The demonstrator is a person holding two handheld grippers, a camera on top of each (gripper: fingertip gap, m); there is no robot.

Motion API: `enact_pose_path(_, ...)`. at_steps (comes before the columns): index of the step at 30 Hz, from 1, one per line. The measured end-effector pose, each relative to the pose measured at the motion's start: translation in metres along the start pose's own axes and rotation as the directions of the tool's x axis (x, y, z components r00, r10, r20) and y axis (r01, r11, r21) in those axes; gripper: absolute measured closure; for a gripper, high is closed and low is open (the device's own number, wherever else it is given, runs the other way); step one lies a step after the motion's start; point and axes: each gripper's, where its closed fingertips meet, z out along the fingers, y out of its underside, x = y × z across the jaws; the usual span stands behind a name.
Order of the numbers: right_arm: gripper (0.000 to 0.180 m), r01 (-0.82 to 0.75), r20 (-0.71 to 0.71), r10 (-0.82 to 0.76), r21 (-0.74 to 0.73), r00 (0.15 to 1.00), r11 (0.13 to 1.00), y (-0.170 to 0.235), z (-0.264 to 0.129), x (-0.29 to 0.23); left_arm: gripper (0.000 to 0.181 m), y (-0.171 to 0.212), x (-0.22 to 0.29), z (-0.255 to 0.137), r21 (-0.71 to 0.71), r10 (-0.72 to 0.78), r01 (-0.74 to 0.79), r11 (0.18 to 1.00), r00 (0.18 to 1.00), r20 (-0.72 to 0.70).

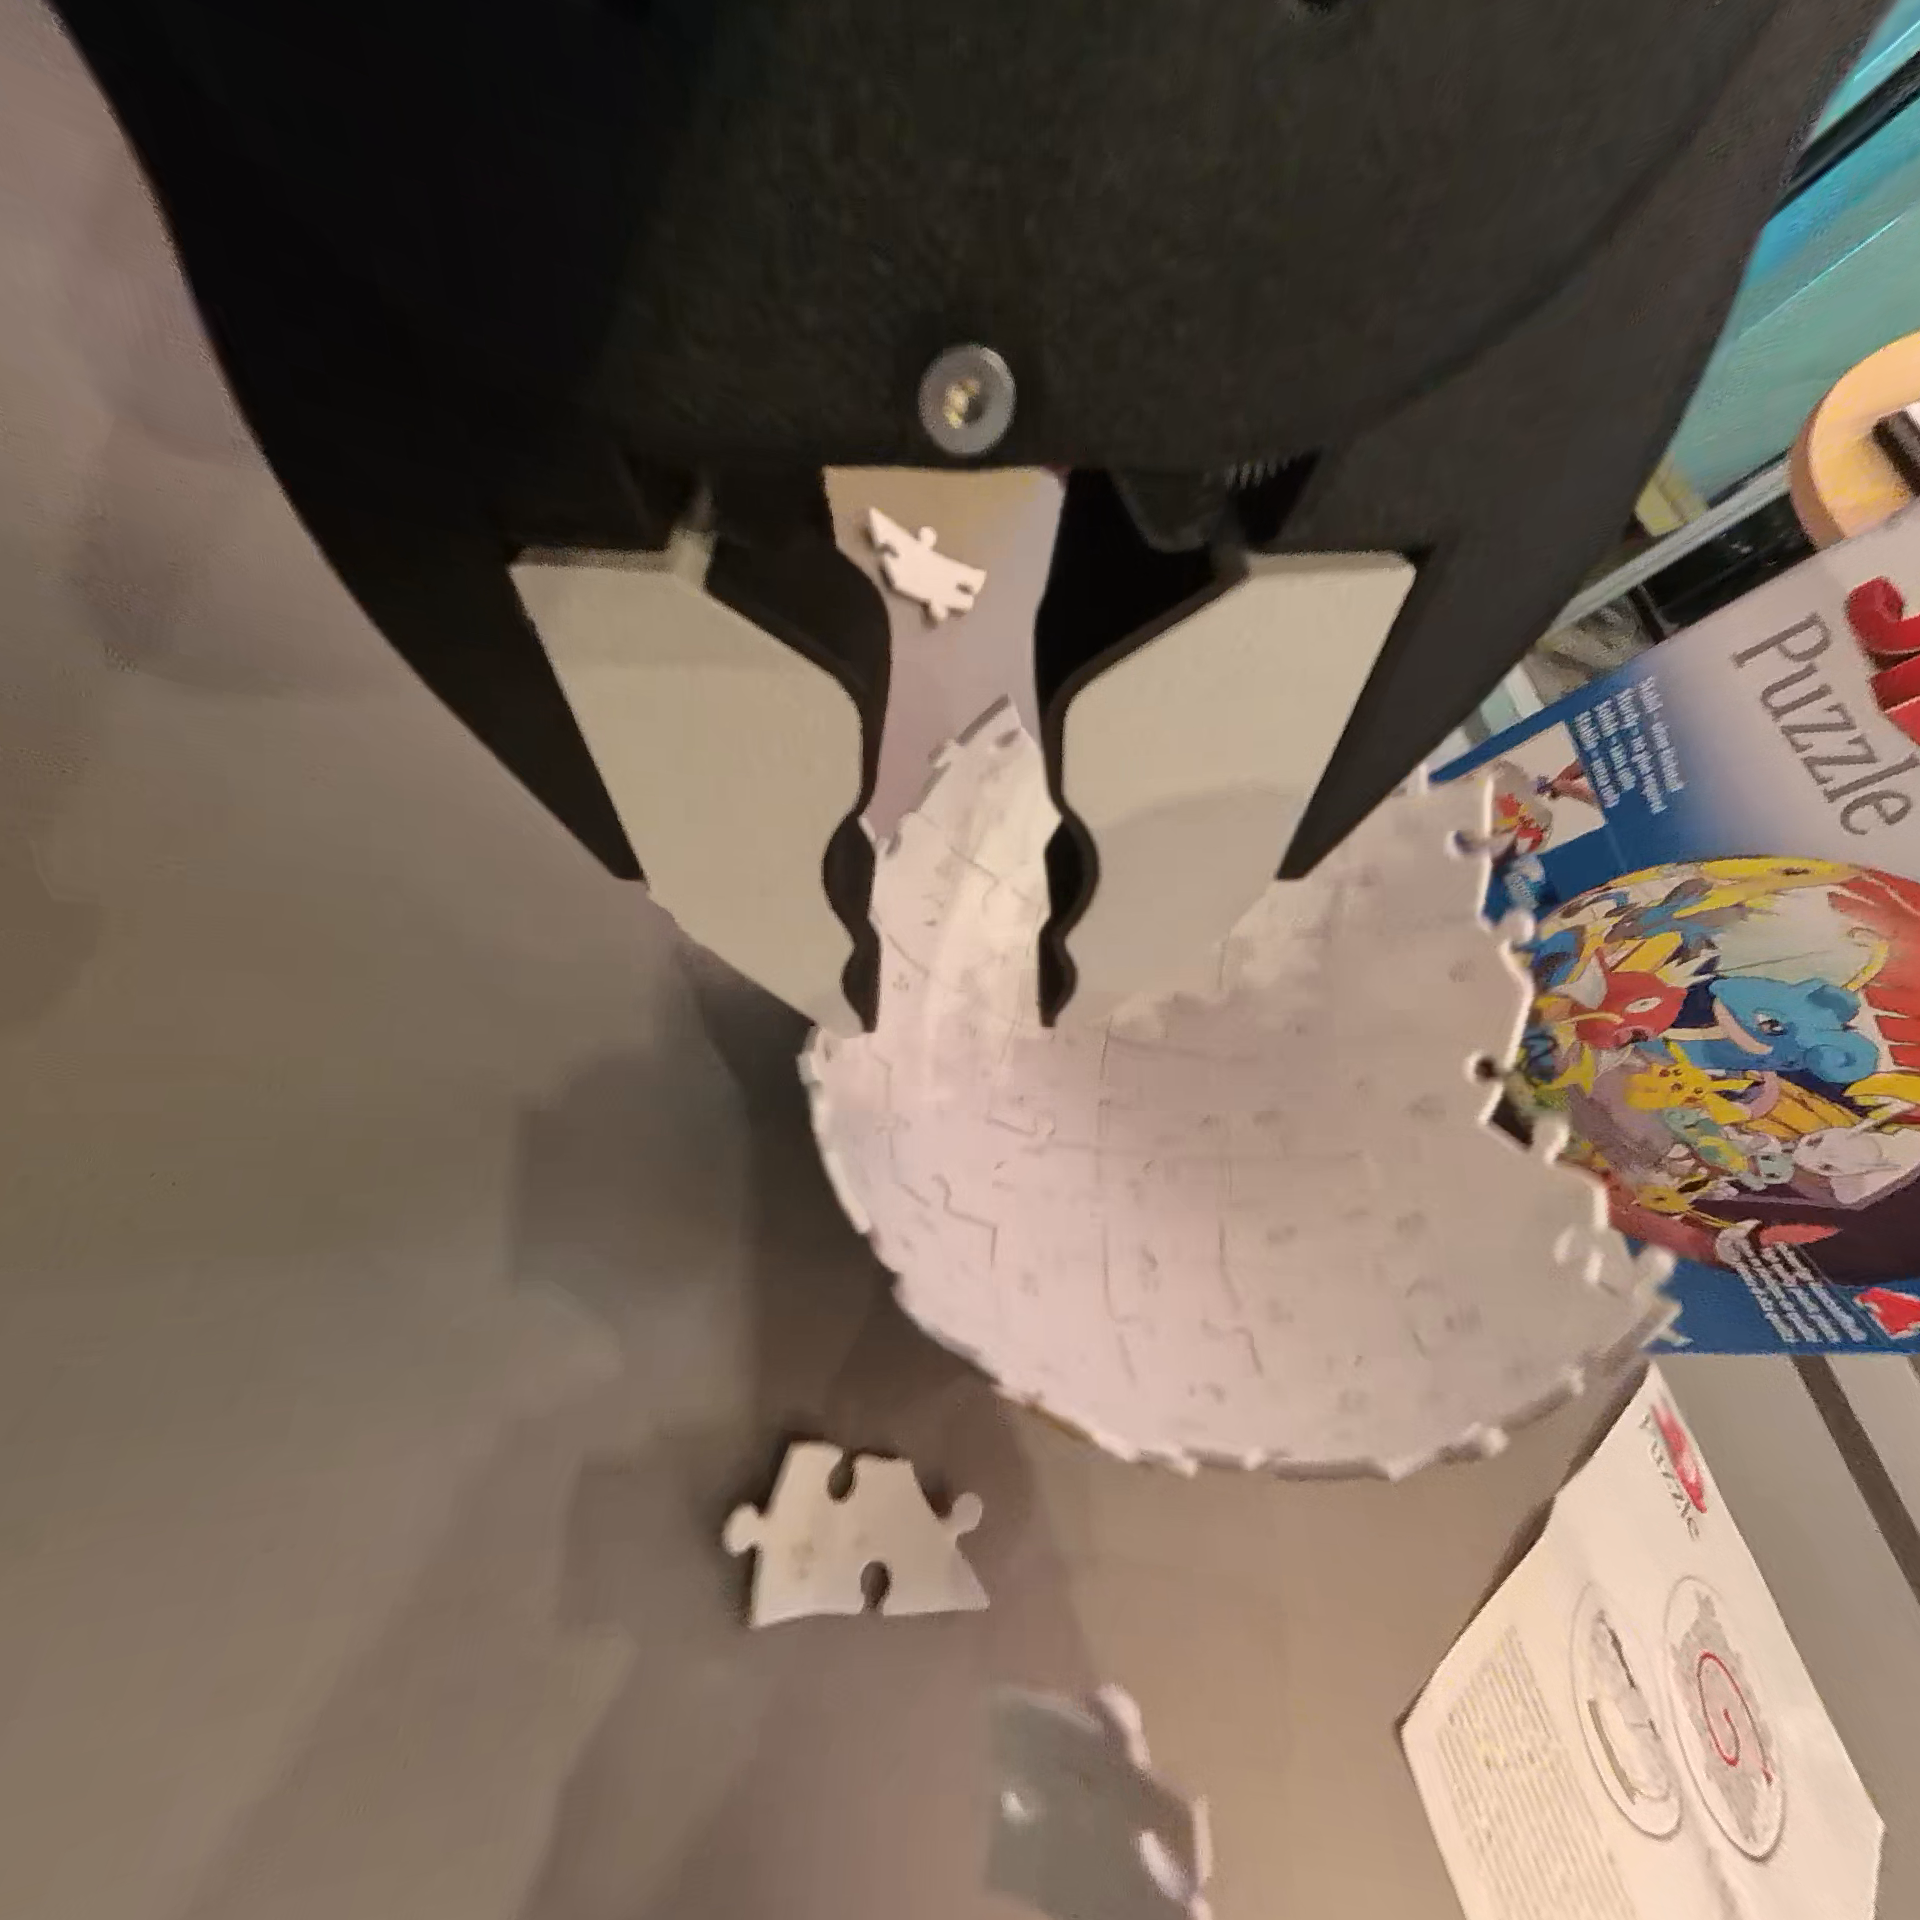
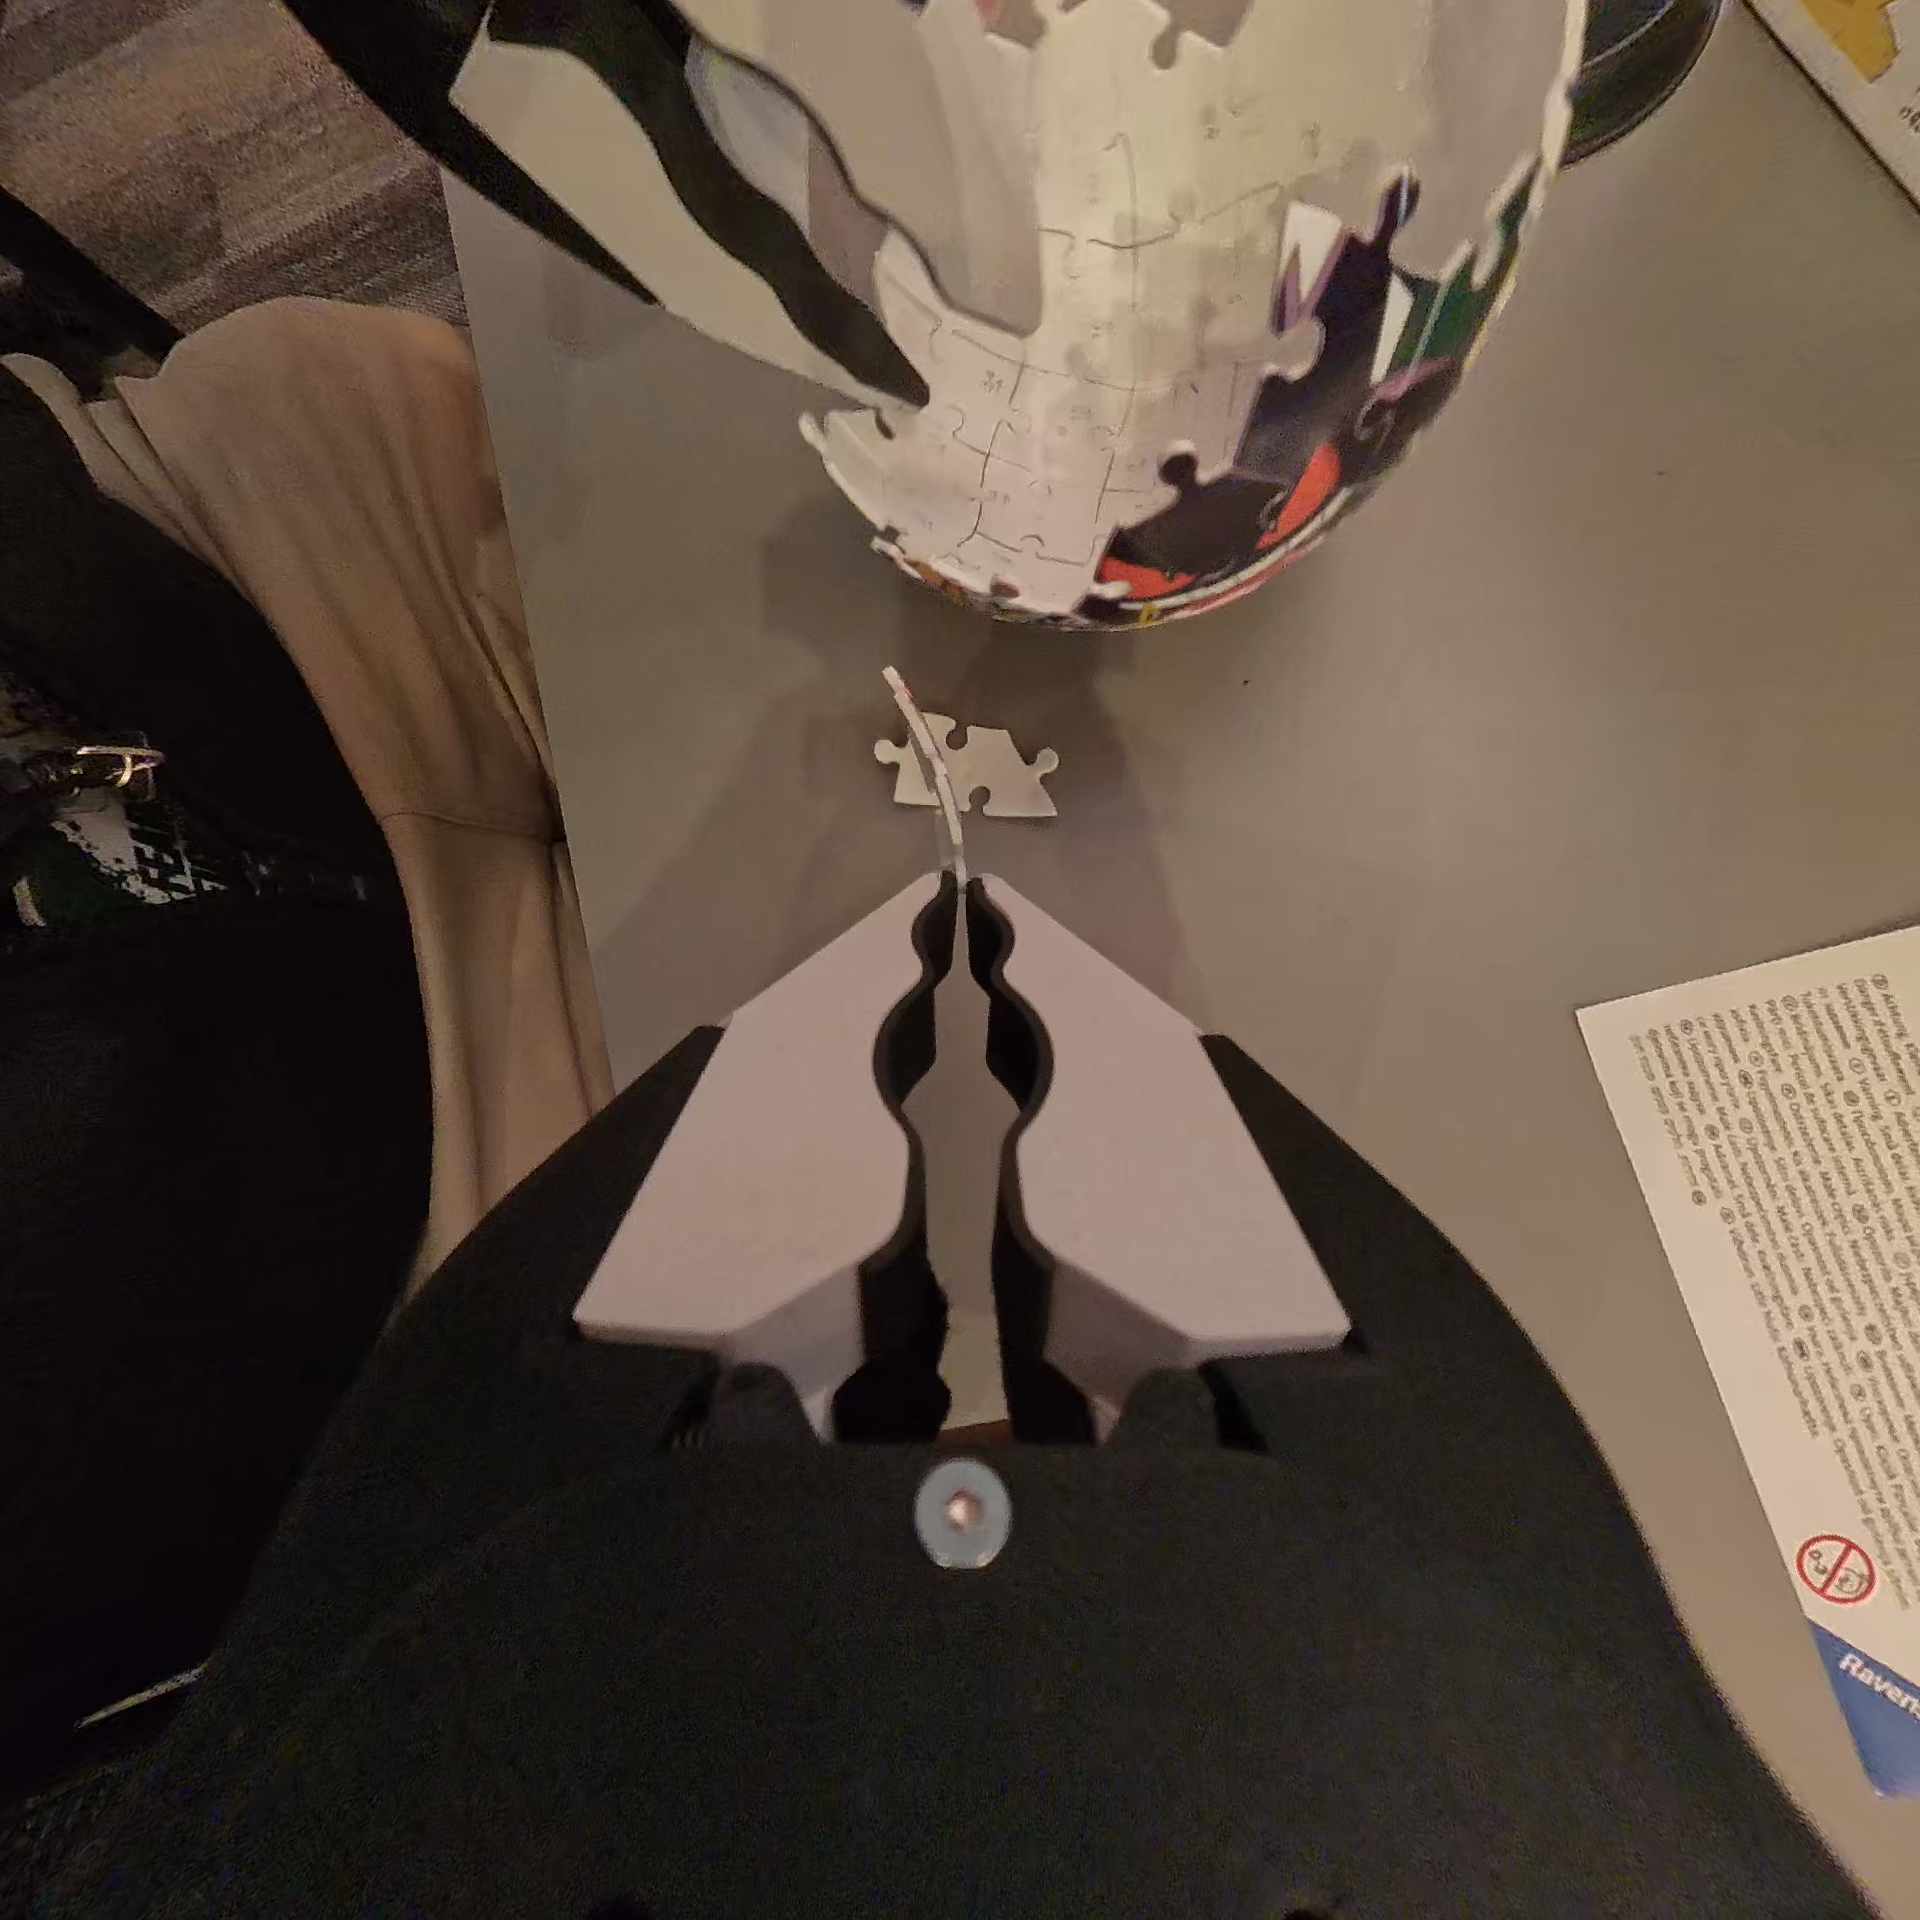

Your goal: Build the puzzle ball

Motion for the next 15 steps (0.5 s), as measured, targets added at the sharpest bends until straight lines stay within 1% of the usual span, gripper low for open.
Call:
enact_pose_path(5, 0.18, -0.02, 0.011, 0.02, -0.012, 1.0, 1.0, 0.005, 0.001, -0.001, 0.159, -0.01, 0.008, 0.009, -0.026, -0.026, 0.026, 0.999, 1.0, -0.011)
enact_pose_path(10, 0.18, -0.051, 0.019, 0.051, -0.01, 0.999, 0.999, 0.006, 0.003, -0.001, 0.159, -0.013, 0.006, 0.015, -0.12, -0.032, 0.029, 0.992, 0.999, -0.022)
enact_pose_path(12, 0.18, -0.068, 0.027, 0.069, -0.01, 0.997, 0.998, 0.006, 0.005, 0.0, 0.161, -0.012, 0.007, 0.017, -0.16, -0.041, 0.032, 0.987, 0.998, -0.056)
enact_pose_path(13, 0.18, -0.076, 0.03, 0.076, -0.011, 0.997, 0.997, 0.006, 0.005, 0.001, 0.159, -0.012, 0.005, 0.019, -0.184, -0.055, 0.042, 0.982, 0.997, -0.061)
enact_pose_path(15, 0.18, -0.083, 0.036, 0.084, -0.011, 0.996, 0.996, 0.006, 0.006, 0.003, 0.163, -0.01, 0.004, 0.023, -0.227, -0.076, 0.058, 0.972, 0.995, -0.072)
